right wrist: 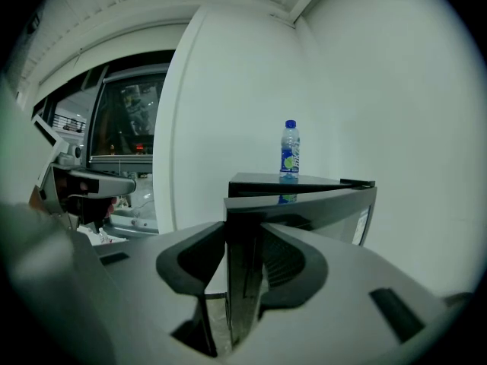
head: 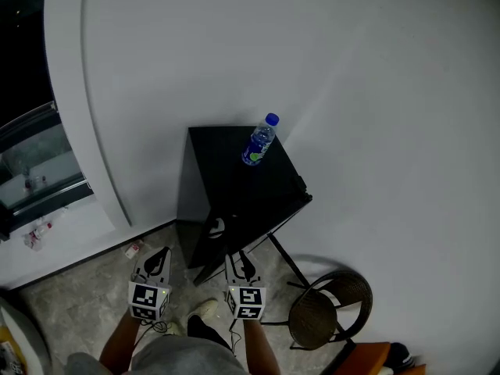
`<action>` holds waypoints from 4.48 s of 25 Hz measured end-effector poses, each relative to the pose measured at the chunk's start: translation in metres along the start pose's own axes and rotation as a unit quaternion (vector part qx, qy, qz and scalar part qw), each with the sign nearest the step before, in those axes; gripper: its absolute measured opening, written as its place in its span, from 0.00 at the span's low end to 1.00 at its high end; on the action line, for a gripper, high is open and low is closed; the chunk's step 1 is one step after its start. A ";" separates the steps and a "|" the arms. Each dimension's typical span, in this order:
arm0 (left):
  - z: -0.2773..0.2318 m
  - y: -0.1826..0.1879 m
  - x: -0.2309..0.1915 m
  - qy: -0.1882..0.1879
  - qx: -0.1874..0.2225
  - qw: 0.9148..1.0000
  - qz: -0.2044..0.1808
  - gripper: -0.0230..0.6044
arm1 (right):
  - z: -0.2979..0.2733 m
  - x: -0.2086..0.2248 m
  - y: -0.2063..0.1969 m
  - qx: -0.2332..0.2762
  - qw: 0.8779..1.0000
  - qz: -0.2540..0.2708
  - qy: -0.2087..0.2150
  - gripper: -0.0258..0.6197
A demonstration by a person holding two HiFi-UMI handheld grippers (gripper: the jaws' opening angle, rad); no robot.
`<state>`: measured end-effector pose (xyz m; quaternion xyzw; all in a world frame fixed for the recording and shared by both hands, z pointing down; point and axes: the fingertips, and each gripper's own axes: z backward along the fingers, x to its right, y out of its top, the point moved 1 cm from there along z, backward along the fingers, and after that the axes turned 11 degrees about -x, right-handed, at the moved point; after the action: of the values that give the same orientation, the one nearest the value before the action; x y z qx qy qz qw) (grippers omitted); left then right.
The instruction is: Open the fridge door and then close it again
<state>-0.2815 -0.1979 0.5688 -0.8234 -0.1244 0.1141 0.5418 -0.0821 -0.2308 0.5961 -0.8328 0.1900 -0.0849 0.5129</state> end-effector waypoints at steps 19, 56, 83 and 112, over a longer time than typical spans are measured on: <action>-0.001 0.002 -0.018 0.028 0.000 1.000 0.008 0.04 | -0.033 -0.011 0.017 0.008 1.000 0.011 0.021 0.27; -0.018 0.002 -0.037 0.063 -0.006 0.998 0.018 0.04 | -0.080 -0.013 0.038 0.019 0.998 0.024 0.054 0.24; 0.014 0.012 -0.015 0.033 0.012 0.999 0.001 0.04 | -0.008 -0.006 0.047 0.054 0.998 0.012 0.035 0.19; 0.068 -0.014 0.052 -0.036 0.008 0.999 -0.010 0.04 | 0.127 -0.018 -0.014 0.063 0.998 -0.014 -0.029 0.11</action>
<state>-0.2558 -0.1168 0.5526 -0.8133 -0.1510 0.1389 0.5445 -0.0520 -0.1132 0.5511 -0.8036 0.1580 -0.0800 0.5683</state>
